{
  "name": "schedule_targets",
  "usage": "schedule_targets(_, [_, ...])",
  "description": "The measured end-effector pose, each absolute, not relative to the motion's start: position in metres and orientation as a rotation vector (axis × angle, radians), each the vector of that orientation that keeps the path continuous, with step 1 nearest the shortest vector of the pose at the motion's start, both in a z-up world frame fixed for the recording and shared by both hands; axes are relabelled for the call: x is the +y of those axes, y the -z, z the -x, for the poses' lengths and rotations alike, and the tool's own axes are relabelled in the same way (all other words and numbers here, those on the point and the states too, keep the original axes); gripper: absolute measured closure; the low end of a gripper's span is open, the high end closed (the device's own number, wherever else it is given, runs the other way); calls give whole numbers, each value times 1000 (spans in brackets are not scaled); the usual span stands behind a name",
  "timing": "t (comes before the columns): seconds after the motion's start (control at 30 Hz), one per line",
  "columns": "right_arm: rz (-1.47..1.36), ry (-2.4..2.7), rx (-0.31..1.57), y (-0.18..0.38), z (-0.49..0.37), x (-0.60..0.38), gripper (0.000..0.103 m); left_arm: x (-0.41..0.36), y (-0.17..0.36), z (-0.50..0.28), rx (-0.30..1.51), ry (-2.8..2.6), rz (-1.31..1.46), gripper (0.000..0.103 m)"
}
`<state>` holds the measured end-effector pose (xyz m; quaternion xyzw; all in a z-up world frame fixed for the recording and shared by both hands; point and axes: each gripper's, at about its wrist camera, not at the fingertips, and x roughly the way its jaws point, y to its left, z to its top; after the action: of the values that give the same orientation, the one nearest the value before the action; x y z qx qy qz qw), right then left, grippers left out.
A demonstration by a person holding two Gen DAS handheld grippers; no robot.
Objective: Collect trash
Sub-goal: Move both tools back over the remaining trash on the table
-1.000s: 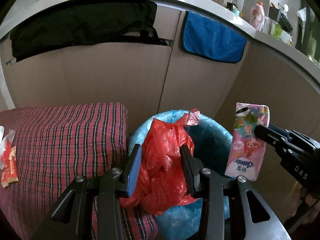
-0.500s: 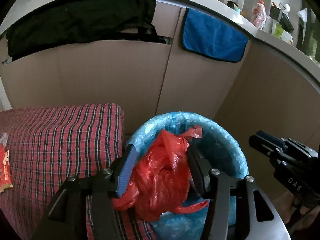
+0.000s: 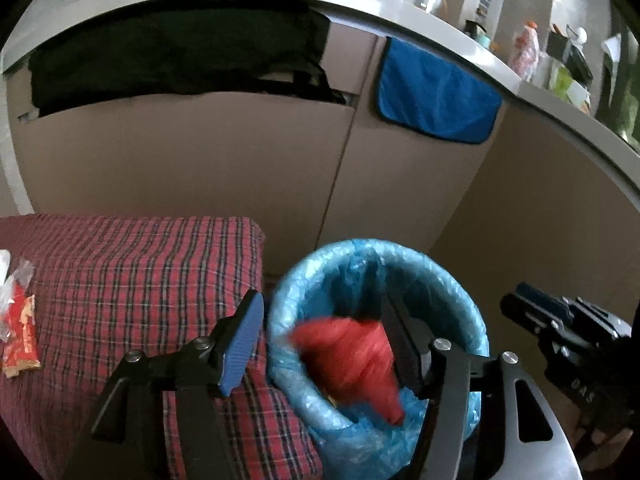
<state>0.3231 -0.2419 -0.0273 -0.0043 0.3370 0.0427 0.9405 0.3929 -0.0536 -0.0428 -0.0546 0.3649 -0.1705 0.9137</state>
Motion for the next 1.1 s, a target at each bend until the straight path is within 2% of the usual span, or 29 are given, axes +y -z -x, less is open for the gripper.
schedule_targets(0.33, [-1, -160, 673, 8, -313, -216, 78, 7, 20, -368, 706, 220, 63, 40])
schedule_targets(0.67, [107, -361, 606, -22, -305, -104, 75, 115, -4, -315, 641, 99, 83, 40])
schedule_targets(1.1, [183, -617, 720, -7, -331, 53, 74, 305, 31, -257, 641, -179, 269, 40])
